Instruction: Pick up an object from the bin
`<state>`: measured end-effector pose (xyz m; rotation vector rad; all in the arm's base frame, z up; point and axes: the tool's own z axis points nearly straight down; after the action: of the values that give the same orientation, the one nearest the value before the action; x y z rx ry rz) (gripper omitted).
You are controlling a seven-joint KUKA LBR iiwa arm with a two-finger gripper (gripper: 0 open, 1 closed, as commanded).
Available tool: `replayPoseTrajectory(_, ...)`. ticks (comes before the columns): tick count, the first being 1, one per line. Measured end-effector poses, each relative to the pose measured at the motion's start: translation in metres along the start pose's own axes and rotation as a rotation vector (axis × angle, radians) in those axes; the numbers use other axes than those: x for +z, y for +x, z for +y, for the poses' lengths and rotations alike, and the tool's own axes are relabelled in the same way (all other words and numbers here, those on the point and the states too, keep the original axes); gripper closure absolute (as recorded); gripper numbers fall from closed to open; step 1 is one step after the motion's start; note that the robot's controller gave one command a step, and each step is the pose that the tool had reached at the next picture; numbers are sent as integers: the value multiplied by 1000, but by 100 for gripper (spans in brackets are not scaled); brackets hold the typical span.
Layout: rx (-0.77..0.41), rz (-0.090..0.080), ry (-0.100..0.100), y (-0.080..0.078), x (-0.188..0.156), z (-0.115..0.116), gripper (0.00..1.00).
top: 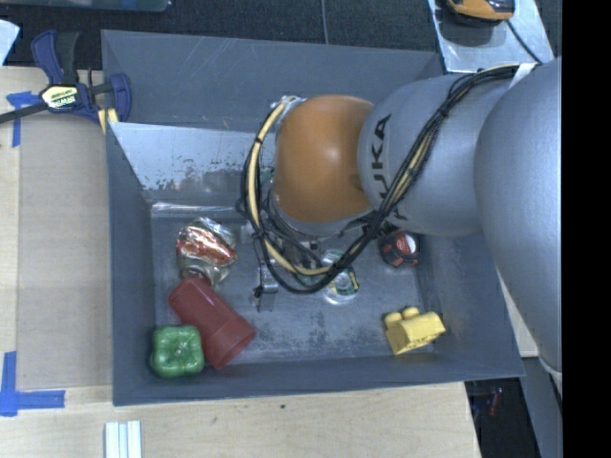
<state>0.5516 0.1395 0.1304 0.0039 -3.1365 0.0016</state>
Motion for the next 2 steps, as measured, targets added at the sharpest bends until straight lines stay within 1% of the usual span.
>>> replayPoseTrajectory(1, 2, -8, -2, -2, -4, 0, 0)
replayPoseTrajectory(2, -43, -13, -4, -56, 62, 39, 0)
